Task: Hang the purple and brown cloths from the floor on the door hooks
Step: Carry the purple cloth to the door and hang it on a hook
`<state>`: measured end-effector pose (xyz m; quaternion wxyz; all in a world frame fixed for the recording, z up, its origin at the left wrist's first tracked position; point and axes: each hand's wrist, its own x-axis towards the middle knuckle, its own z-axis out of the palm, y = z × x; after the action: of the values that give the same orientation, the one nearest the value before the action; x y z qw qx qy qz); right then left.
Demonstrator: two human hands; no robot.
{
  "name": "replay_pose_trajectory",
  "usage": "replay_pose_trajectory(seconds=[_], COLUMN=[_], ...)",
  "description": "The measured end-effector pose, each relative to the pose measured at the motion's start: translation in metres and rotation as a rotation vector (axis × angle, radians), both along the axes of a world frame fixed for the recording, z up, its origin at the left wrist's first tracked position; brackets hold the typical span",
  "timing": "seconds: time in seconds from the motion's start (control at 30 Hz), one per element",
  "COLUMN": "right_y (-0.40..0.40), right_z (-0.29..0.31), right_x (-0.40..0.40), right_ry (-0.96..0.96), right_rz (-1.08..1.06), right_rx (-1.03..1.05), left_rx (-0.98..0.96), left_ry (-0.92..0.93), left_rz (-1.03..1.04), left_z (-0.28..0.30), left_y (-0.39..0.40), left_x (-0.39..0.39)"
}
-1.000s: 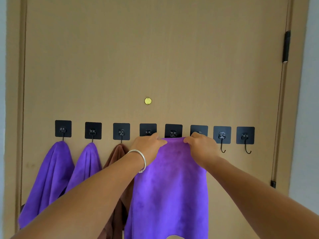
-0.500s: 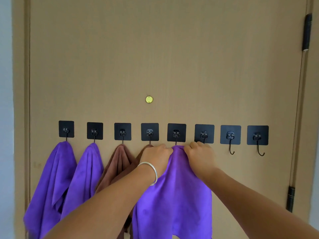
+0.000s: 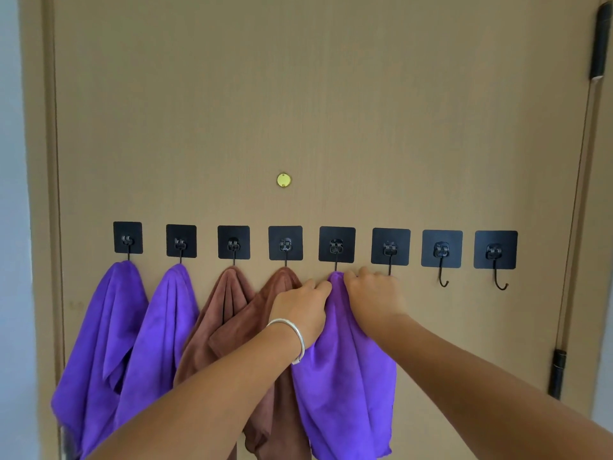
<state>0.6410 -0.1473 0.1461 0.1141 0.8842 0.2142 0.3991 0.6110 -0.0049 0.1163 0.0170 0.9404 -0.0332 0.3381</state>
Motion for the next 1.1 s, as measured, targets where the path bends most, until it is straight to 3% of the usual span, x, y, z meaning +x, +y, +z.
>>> replay_pose_trajectory(seconds=[0.37, 0.7, 0.8, 0.93, 1.1], right_y=[-0.005, -0.013, -0.031, -0.029, -0.015], right_z=[0.017, 0.054, 0.062, 0.061, 0.058], right_x=[-0.018, -0.019, -0.016, -0.020, -0.029], right_ry=[0.160, 0.120, 0.242, 0.190, 0.184], right_rz=[-0.092, -0.070, -0.129, -0.226, -0.304], right_rx=[0.009, 0.028, -0.038, -0.146, -0.138], left_rx=[-0.230, -0.170, -0.174, -0.163, -0.139], left_ry=[0.063, 0.062, 0.050, 0.052, 0.058], left_rz=[-0.126, -0.112, -0.124, -0.113, -0.089], left_z=[-0.016, -0.018, -0.018, -0.018, -0.019], left_y=[-0.017, -0.009, -0.007, -0.006, -0.008], left_x=[-0.001, -0.003, -0.003, 0.000, -0.002])
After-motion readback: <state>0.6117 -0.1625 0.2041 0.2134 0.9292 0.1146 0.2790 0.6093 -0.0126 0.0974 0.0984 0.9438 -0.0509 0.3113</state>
